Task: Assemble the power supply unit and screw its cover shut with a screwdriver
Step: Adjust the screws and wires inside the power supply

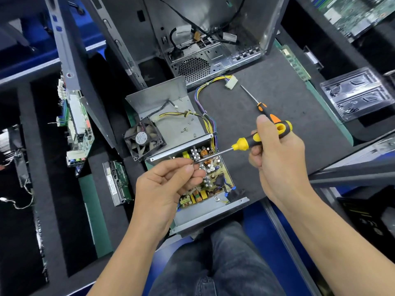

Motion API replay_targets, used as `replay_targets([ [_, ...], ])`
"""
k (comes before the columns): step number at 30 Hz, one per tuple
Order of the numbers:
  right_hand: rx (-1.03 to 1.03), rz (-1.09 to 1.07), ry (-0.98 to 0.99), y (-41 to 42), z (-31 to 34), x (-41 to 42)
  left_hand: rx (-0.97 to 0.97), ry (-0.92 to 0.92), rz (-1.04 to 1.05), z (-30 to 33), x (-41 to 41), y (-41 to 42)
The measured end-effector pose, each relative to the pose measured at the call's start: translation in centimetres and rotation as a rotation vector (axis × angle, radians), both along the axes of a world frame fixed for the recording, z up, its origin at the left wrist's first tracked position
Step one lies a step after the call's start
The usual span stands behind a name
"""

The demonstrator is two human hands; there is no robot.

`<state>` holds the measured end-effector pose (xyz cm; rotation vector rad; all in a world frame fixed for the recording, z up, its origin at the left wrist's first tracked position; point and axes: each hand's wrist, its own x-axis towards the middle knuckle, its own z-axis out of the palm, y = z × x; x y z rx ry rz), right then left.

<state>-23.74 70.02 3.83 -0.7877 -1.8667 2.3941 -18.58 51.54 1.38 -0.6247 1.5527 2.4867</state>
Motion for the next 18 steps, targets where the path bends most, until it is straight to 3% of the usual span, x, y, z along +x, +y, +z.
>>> replay_targets([
  [8,0.045,0.013,0.031,-0.1,0.5,0.6,-0.030,0.016,0.007,-0.3,0.2,0.0],
  [18,0.188,0.029,0.020,-0.1,1.2,0.9,-0.216,0.124,0.002,-0.3,0.4,-0.1],
])
